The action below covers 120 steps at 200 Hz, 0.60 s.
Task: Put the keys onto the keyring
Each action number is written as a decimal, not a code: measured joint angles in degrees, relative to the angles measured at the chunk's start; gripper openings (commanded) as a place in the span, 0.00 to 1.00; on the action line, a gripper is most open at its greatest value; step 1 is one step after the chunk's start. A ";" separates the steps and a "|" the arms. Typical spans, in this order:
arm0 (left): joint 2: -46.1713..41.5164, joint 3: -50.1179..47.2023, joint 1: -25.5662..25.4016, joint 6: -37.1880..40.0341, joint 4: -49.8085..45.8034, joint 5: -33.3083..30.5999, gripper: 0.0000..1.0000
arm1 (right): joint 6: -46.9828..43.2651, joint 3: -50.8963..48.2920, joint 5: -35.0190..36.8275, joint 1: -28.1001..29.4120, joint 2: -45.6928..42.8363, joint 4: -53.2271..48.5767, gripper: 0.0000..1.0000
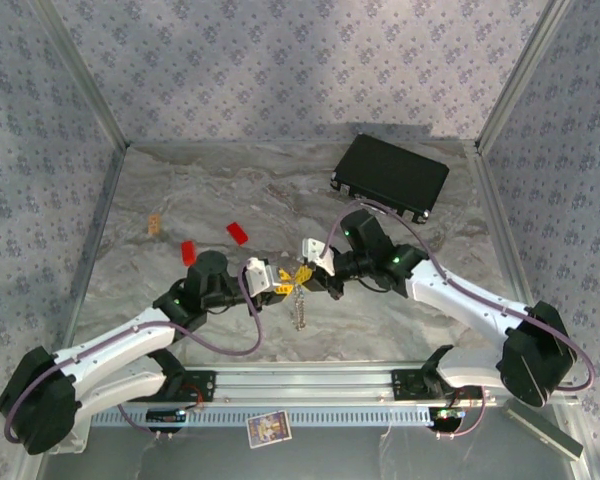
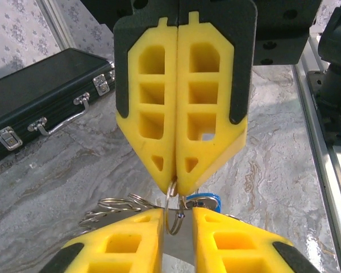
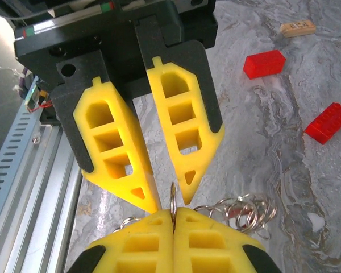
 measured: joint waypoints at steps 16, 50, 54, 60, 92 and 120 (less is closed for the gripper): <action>-0.07 0.85 0.00 0.57 -1.05 0.02 0.17 | -1.84 1.84 1.36 0.61 0.17 -2.82 0.00; -0.04 1.46 0.00 1.31 -2.49 0.22 0.14 | -4.90 4.83 3.80 2.16 1.07 -7.21 0.00; -0.04 1.51 0.00 1.42 -2.71 0.22 0.13 | -5.16 5.14 4.04 2.34 1.22 -7.65 0.00; -0.04 1.64 0.00 1.60 -3.13 0.24 0.11 | -5.53 5.51 4.37 2.56 1.42 -8.24 0.00; 0.39 2.32 -0.04 2.19 -4.55 0.70 0.02 | -7.10 6.60 5.33 3.08 1.90 -9.99 0.00; 0.39 2.32 -0.04 2.27 -4.83 1.07 0.00 | -7.17 6.62 5.38 3.17 1.97 -10.05 0.15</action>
